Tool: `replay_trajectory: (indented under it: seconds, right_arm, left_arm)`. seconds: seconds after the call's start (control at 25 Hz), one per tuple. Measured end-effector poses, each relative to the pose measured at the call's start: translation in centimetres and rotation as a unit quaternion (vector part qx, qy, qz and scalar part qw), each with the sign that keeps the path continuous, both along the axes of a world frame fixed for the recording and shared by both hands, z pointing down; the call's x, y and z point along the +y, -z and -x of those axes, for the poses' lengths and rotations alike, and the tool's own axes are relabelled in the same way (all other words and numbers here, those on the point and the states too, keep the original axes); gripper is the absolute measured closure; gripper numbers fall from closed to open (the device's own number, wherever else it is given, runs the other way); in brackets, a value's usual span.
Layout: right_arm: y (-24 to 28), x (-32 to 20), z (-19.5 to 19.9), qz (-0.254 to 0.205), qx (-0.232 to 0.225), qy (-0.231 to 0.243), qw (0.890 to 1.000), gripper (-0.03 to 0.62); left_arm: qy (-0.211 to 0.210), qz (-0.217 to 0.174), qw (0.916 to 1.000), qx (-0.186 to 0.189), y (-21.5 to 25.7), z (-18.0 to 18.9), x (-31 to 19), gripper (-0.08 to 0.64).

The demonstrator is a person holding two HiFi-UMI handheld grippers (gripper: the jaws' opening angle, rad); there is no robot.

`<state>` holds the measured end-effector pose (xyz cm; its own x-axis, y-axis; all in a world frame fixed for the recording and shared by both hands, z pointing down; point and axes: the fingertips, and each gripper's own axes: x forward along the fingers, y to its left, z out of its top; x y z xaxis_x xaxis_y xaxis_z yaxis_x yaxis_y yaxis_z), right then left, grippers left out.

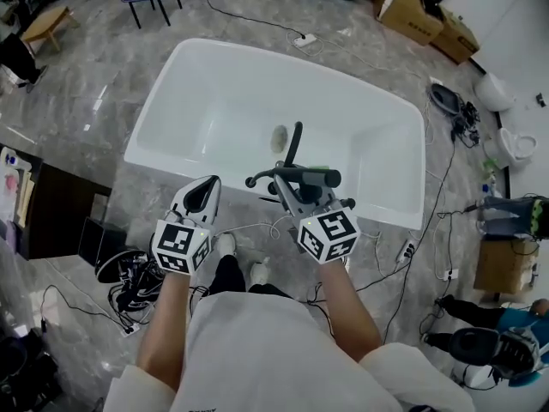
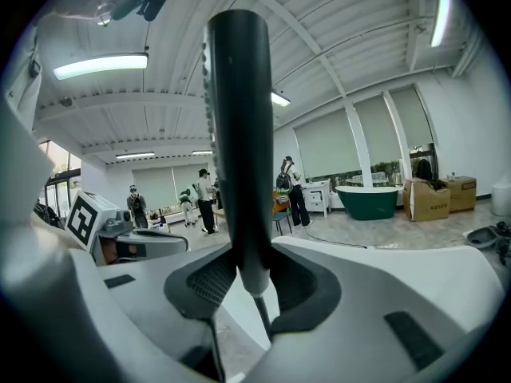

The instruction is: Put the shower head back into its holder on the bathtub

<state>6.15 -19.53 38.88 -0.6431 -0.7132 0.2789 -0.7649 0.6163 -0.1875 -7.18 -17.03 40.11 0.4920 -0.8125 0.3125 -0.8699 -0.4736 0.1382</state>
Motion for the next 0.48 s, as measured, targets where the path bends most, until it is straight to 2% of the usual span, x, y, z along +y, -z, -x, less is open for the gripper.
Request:
replay_trajectory:
  seconds: [0.48]
  right_arm:
    - [-5.8, -2.7, 1.1, 0.033, 0.031, -0.009, 0.999, 0.449]
  left_arm:
    - [-0.025, 0.037, 0.9990, 0.006, -4.2, 0.9, -3.3, 0.551]
